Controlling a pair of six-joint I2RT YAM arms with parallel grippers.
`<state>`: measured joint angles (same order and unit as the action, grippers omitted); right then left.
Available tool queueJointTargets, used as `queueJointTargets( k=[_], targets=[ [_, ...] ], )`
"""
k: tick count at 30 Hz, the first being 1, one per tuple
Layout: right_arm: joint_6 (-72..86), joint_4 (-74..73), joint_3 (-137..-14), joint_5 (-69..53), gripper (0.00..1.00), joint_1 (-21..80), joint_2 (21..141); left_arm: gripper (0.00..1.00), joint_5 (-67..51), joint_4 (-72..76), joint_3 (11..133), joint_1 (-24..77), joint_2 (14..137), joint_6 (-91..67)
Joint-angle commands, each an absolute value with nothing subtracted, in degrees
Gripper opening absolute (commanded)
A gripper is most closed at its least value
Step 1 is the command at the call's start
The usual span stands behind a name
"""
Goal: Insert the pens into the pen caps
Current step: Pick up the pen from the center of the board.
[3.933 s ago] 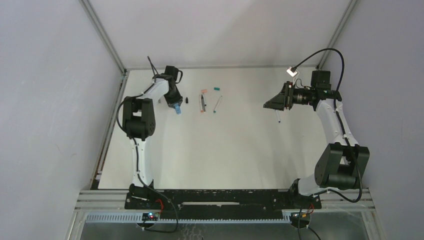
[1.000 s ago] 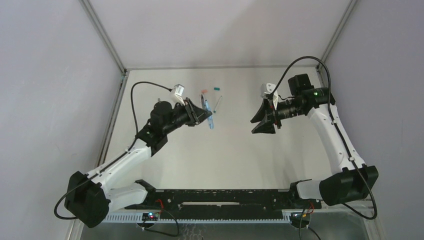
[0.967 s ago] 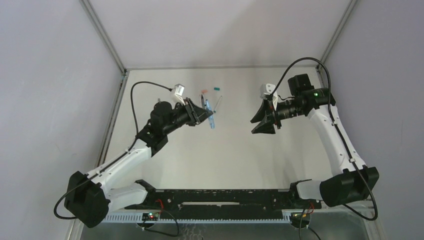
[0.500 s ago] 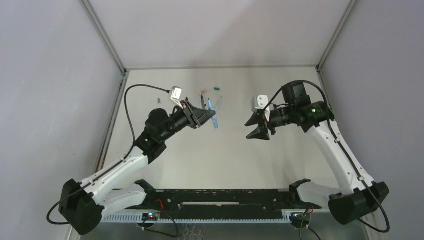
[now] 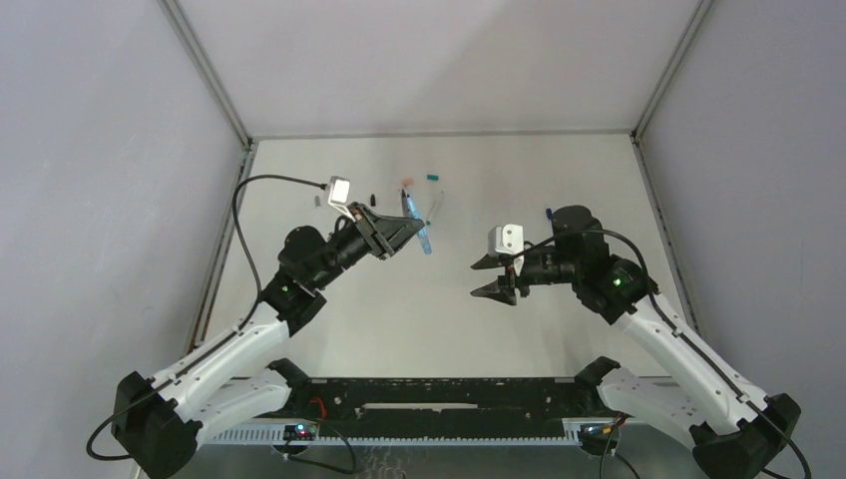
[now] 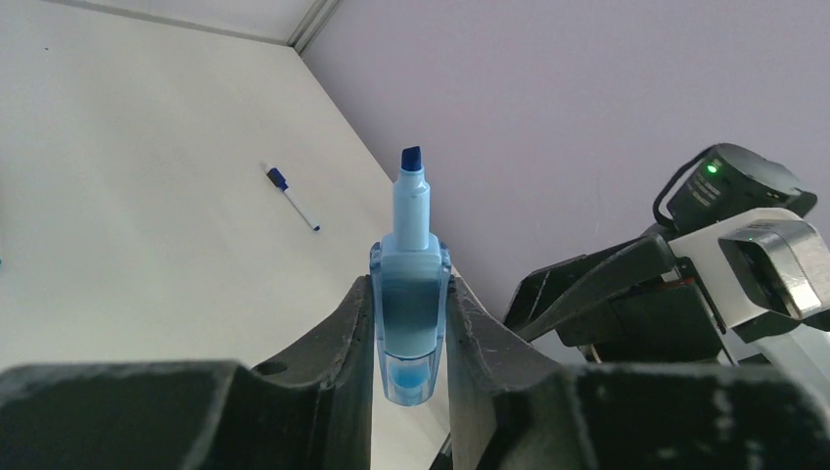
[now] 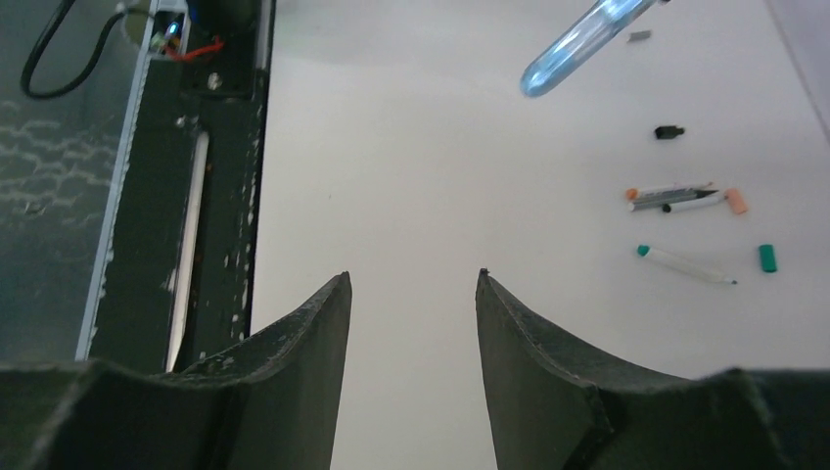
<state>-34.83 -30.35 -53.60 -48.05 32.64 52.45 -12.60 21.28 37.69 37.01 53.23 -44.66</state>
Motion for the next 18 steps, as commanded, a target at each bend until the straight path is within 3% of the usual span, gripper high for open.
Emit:
queueJointTargets(
  k=[1,18],
  targets=[
    [-24.18,-14.69,-51.22,-40.45,0.57,35.59,49.91,0.05,-12.01,23.47,38.91,37.56,52.31,-44.95],
    [-18.55,-7.27,-48.96,-37.27,0.56,36.82,50.85,0.05,-8.42,23.33,42.12,39.53,52.66,-46.45]
  ],
)
